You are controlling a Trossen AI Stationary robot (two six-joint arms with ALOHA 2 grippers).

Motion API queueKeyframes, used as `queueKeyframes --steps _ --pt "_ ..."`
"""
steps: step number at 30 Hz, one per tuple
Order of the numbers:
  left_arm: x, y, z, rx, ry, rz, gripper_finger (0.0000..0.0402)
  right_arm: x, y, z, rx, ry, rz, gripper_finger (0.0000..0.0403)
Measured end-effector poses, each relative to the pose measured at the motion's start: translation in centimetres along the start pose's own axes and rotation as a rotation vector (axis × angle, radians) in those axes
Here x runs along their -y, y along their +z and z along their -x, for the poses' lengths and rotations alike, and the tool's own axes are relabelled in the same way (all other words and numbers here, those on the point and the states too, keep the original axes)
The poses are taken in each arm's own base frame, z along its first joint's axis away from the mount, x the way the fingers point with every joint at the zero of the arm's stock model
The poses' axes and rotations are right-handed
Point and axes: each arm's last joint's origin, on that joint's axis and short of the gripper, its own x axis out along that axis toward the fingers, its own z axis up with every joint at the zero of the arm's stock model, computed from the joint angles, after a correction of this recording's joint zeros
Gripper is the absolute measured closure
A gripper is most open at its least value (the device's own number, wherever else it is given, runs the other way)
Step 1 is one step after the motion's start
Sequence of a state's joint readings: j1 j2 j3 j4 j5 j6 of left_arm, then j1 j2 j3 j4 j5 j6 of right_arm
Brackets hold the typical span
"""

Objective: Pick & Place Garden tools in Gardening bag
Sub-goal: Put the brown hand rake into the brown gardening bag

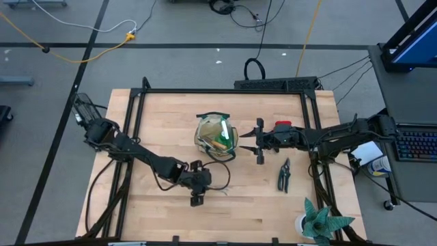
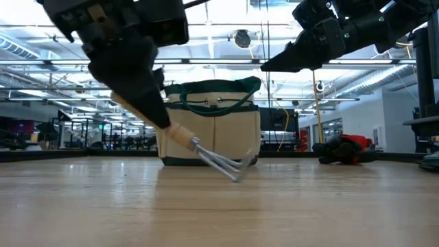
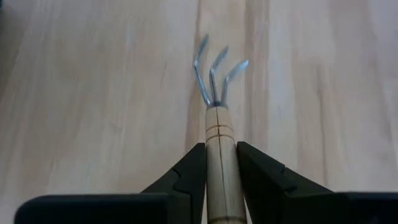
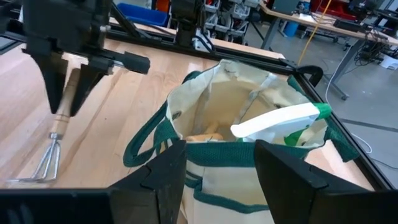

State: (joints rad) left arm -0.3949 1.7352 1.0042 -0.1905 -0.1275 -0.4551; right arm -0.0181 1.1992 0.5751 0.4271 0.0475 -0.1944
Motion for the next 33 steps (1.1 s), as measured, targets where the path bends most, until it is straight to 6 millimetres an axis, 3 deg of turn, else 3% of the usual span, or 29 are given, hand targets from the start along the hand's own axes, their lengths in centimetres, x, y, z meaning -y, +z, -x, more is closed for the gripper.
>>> queueKeyframes --steps 16,23,33 --pt "-0.4 -1.2 -2.4 -0.086 0.007 -0.001 0.0309 0.0 -0.2 0.0 -0.019 0.004 -0.015 0.022" --pt "-1.1 -1.8 -2.6 -0.208 -0.064 -0.041 0.0309 0.0 -0.1 0.0 -0.014 0.003 -0.018 0.022" --pt "-2.2 -1.5 -2.7 -0.224 -0.058 -0.003 0.0308 0.0 -0.1 0.0 -0.013 0.003 -0.018 0.022"
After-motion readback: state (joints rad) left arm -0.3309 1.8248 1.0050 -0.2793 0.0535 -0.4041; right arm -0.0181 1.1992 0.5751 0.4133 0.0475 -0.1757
